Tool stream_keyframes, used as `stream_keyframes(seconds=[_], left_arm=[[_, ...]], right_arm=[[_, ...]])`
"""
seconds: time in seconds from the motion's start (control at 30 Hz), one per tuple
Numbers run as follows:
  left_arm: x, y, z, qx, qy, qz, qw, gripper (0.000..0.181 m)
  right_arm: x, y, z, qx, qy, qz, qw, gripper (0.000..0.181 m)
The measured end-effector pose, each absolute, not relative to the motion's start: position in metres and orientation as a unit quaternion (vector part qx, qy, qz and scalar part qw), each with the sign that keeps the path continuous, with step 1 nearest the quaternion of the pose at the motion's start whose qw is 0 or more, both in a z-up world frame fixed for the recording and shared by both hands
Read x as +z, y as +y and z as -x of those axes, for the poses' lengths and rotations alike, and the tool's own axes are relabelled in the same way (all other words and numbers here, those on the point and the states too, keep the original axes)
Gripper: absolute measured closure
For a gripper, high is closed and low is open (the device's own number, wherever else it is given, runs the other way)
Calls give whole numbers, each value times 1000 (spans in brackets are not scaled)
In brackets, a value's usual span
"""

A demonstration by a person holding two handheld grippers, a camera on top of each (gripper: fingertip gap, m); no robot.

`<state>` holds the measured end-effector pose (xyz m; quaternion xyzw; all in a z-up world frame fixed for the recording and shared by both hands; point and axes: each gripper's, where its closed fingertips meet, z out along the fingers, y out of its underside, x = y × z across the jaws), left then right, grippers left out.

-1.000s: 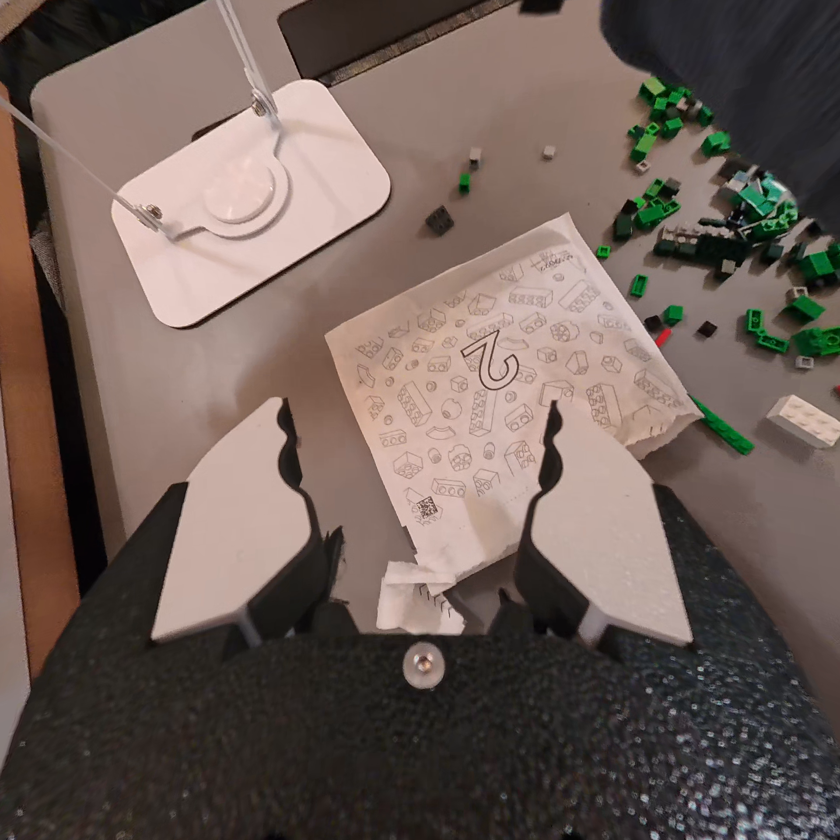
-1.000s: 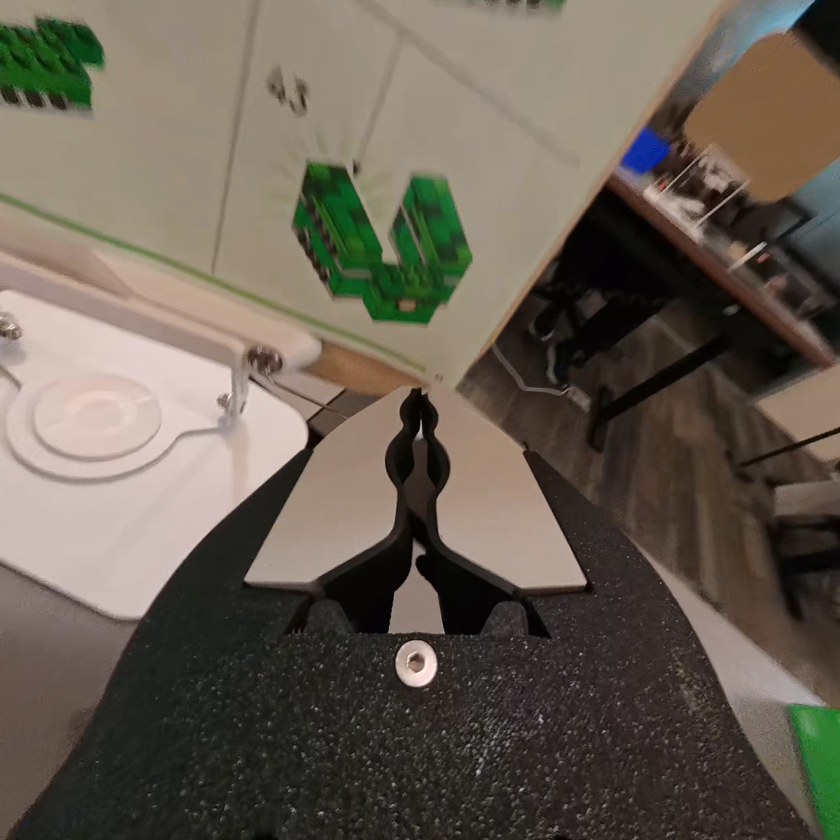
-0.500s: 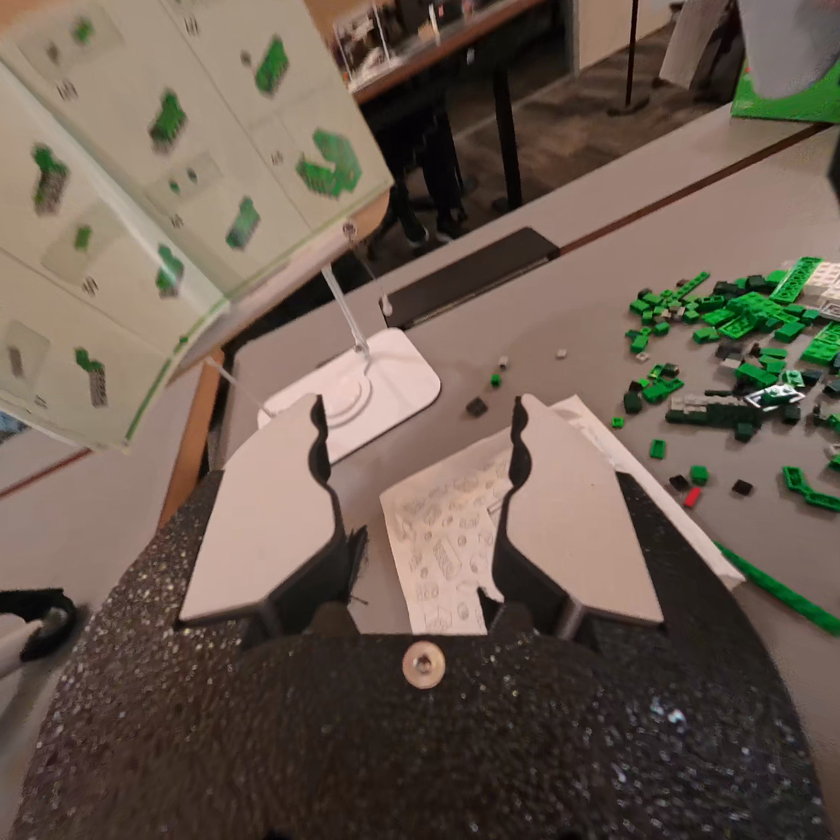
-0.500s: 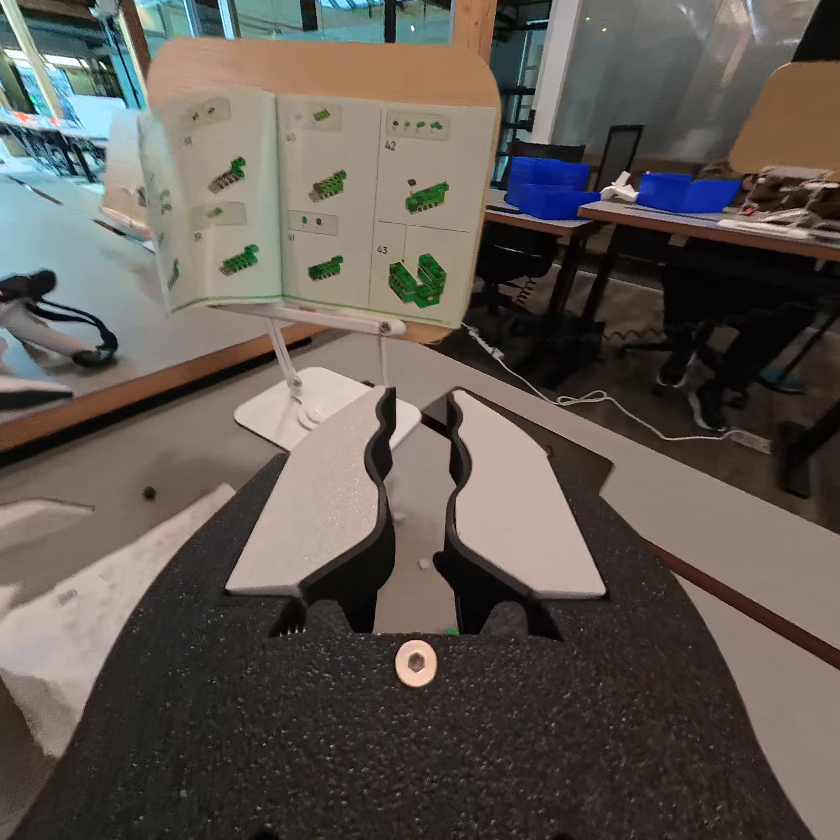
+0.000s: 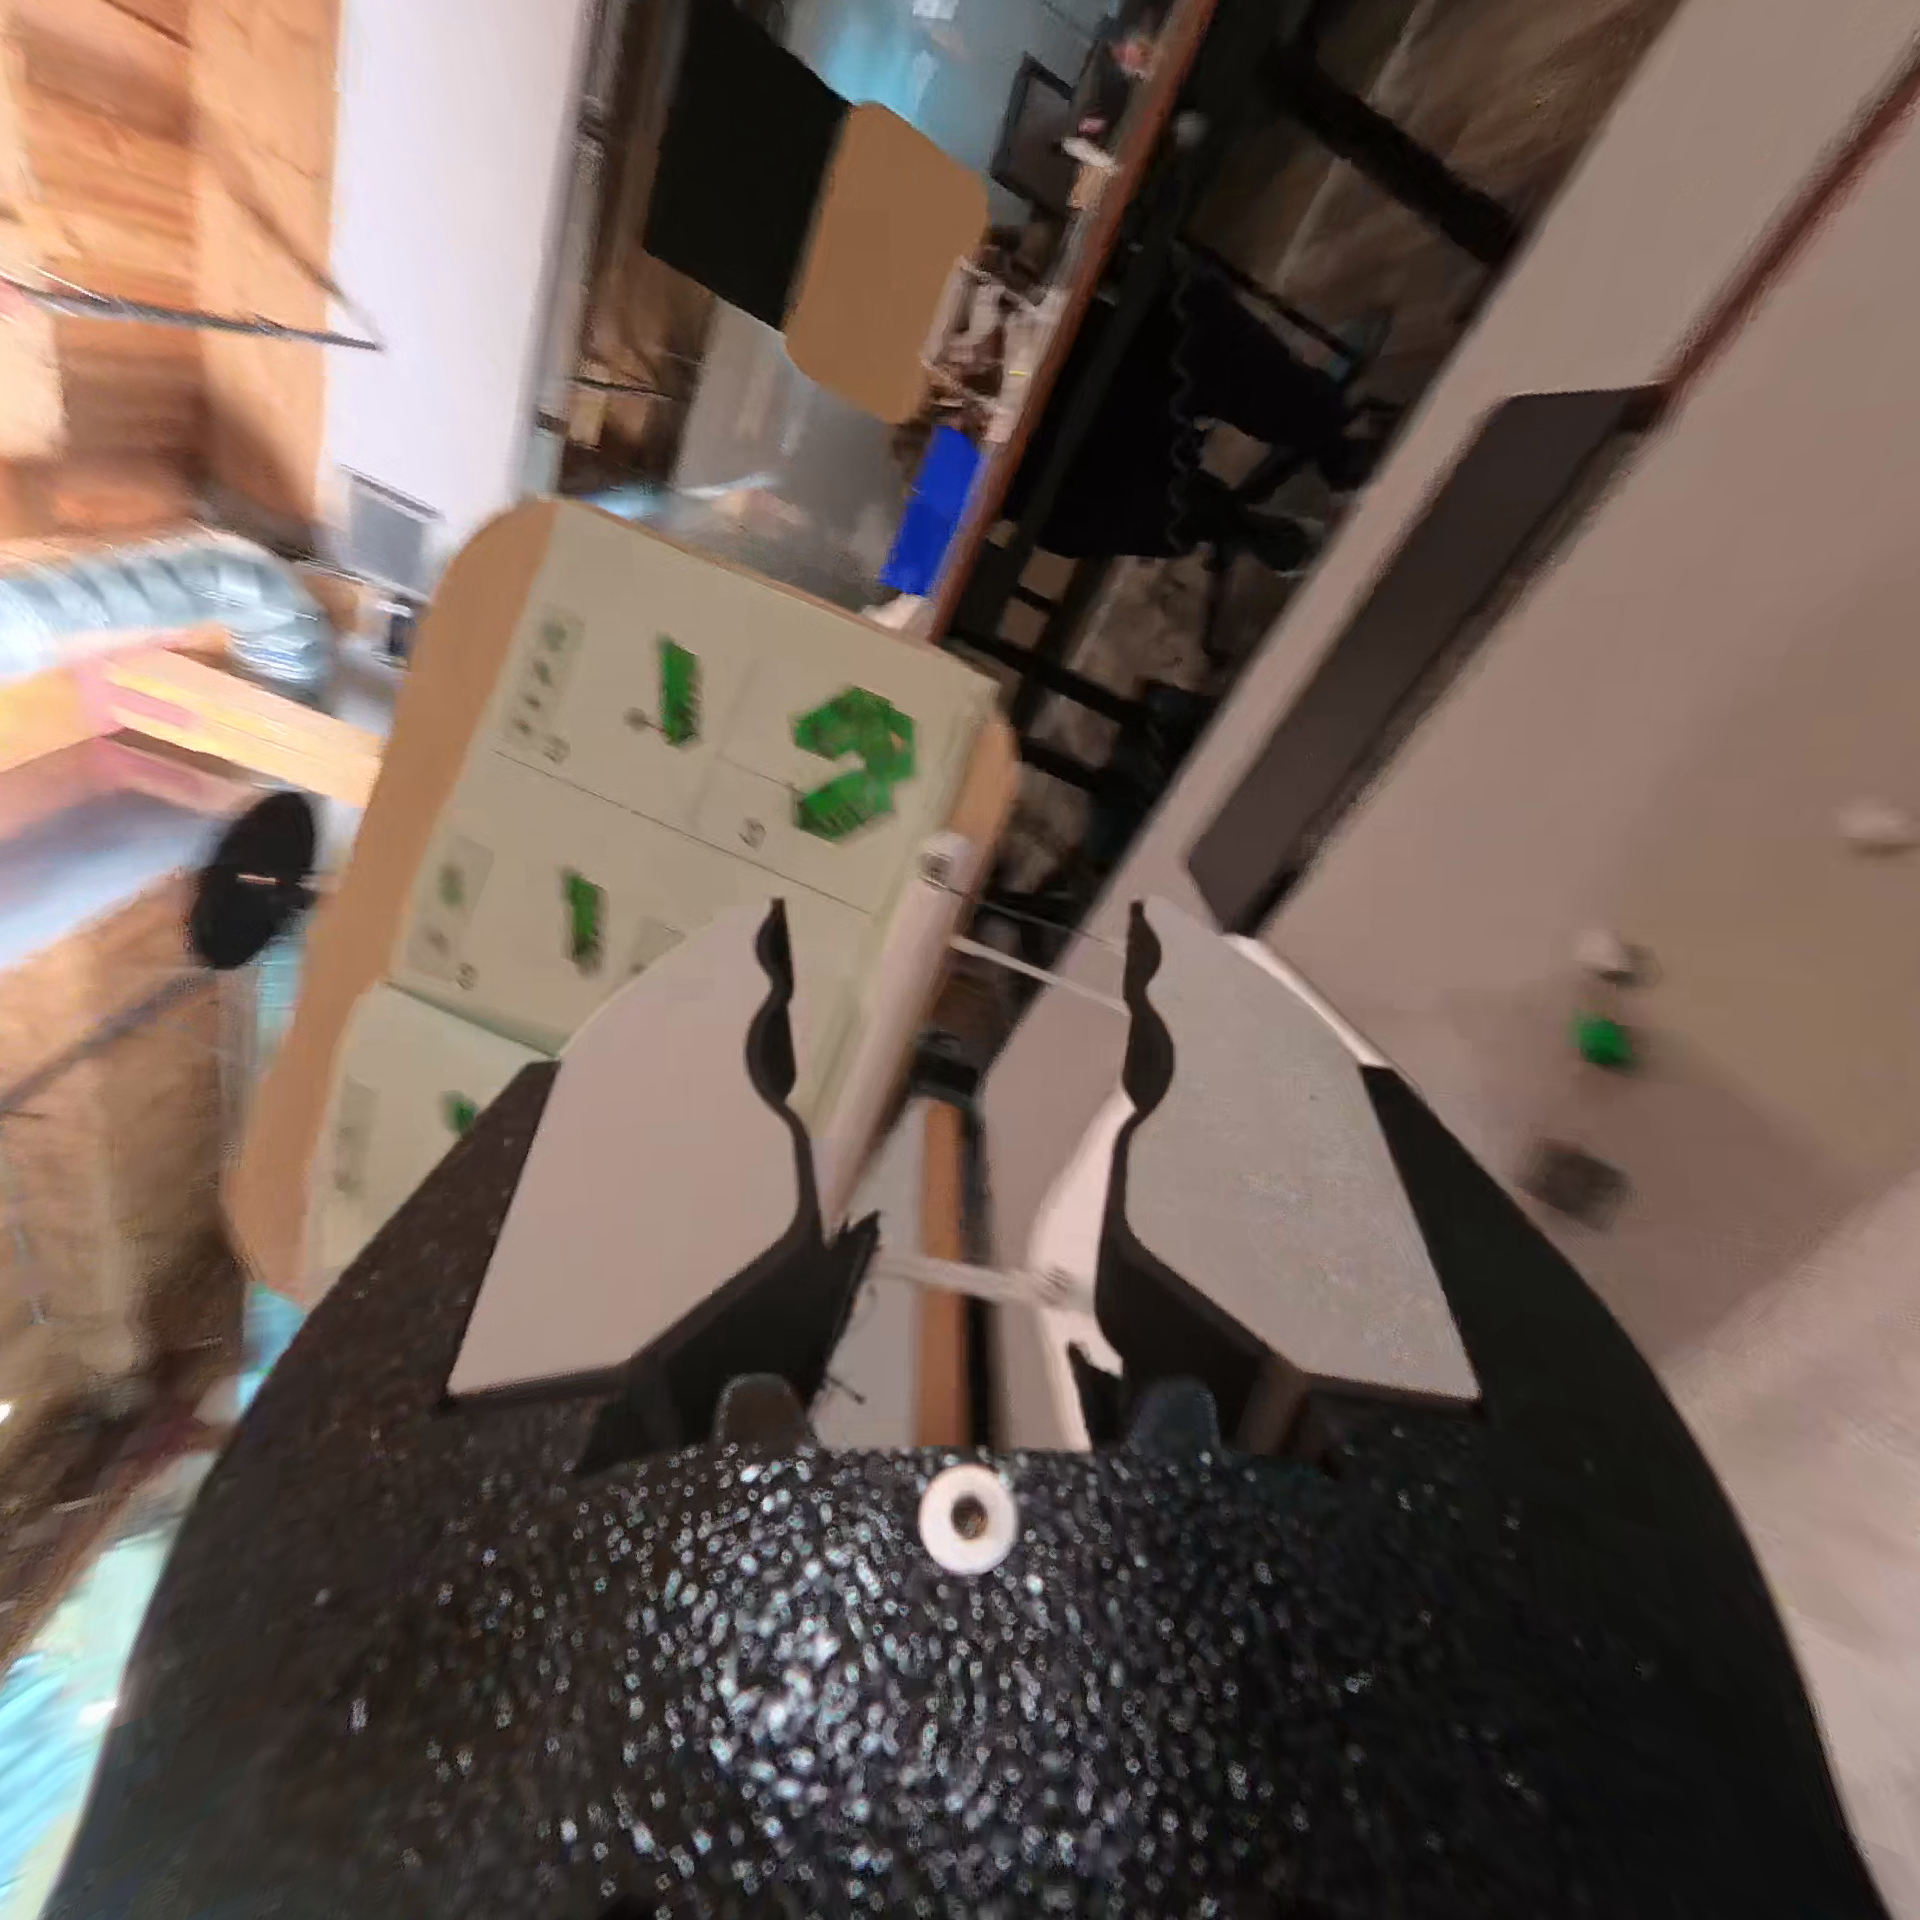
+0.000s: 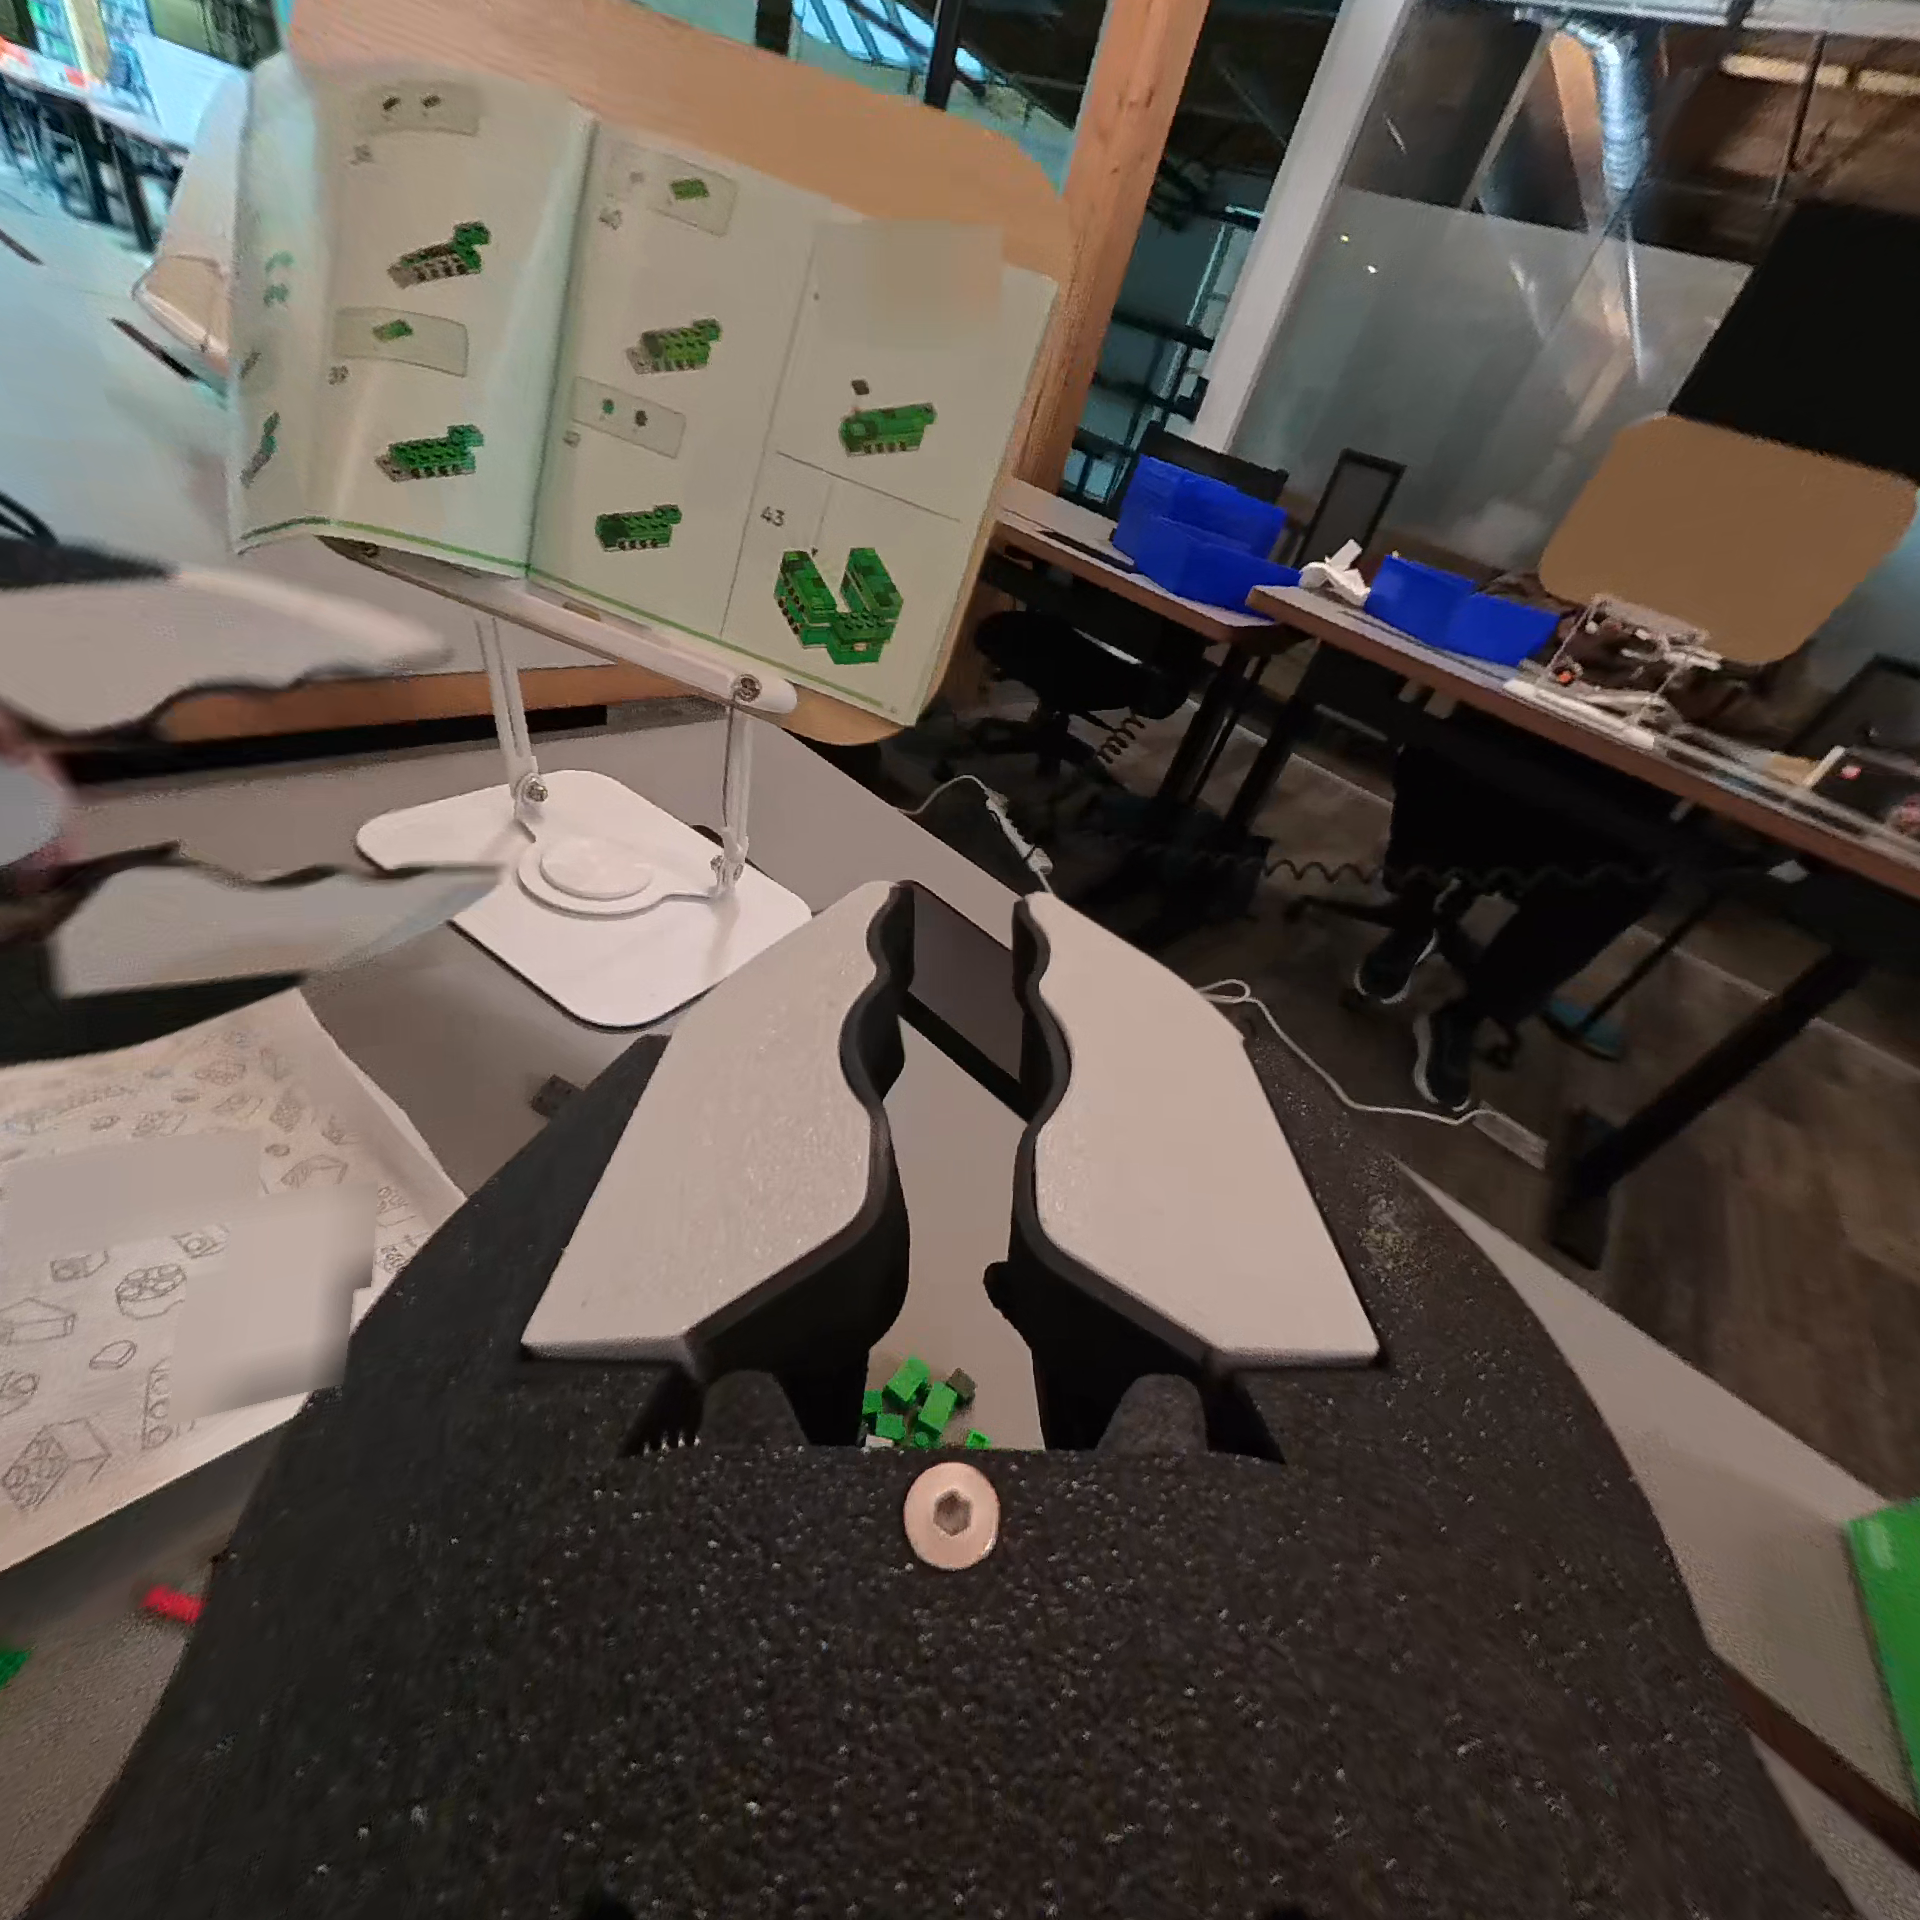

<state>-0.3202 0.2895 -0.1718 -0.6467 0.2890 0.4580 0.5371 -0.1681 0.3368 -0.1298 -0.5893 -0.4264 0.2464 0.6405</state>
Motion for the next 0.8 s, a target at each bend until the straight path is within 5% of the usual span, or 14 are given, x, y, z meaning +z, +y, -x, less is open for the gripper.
stream_keyframes(seconds=[0.27,0.43,0.67,0.8], left_arm=[[-157,405,350,574,346,594,445,115],[-168,435,361,569,356,601,434,137],[-175,441,375,575,371,587,433,143],[-177,441,376,562,377,593,436,168]], right_arm=[[-134,361,156,341,-337,615,625,168],[-130,362,156,369,-322,609,623,169],[-142,363,165,375,-331,622,603,168],[-145,363,168,375,-336,625,597,168]])
